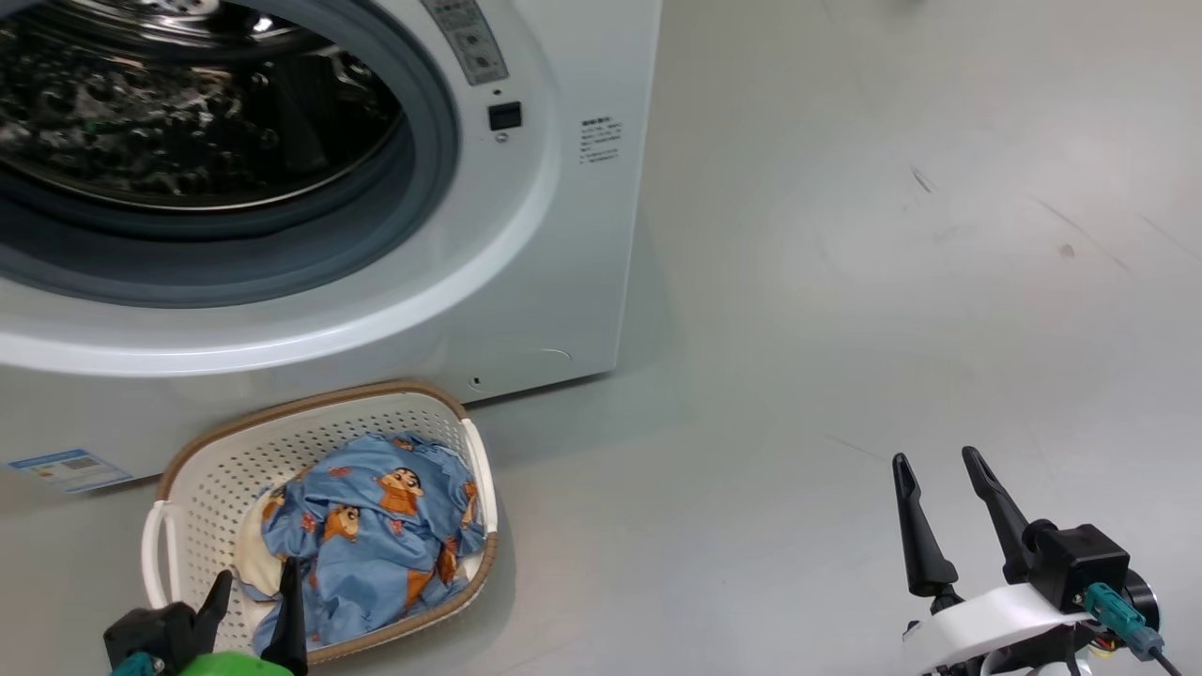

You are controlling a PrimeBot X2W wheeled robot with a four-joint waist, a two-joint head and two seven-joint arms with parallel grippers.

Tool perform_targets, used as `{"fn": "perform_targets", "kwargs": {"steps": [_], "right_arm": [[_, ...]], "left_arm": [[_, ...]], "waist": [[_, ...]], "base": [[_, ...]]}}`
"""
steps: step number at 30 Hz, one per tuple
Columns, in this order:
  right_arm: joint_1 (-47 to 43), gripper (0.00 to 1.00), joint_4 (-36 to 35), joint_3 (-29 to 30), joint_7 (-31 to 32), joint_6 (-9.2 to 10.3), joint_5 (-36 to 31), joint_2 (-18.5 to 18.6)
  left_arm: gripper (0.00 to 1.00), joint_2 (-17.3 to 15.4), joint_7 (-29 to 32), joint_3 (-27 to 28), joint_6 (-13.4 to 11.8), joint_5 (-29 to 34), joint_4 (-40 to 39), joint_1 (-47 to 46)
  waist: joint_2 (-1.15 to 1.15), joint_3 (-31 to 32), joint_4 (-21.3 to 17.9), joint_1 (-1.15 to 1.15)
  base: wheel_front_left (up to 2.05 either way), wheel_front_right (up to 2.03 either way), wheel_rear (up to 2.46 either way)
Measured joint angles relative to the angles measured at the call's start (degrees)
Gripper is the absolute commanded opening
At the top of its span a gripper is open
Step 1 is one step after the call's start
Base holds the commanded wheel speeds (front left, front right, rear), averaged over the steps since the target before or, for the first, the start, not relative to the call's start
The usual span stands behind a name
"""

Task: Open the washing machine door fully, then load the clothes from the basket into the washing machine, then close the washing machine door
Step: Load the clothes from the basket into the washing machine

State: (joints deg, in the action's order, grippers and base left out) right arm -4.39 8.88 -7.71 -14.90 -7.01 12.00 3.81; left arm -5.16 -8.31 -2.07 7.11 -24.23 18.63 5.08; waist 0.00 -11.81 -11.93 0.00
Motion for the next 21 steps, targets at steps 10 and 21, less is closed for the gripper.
{"fn": "perform_targets", "kwargs": {"steps": [10,21], "right_arm": [[2.8,1.0,-0.6,-0.5,0.0,-0.01,0.6,-0.5],[7.2,1.0,-1.2,-1.5,0.0,-0.01,1.2,-1.2]], "left_arm": [[1.0,-2.7,5.5,0.5,0.0,-4.1,4.5,-6.5],[1.0,-7.5,11.7,1.8,0.0,-7.2,9.0,-13.2]], "waist": [[0.0,-6.2,-4.7,0.0],[0.0,-13.8,-8.1,0.0]], "base": [[0.0,0.0,0.0],[0.0,0.0,0.0]]}}
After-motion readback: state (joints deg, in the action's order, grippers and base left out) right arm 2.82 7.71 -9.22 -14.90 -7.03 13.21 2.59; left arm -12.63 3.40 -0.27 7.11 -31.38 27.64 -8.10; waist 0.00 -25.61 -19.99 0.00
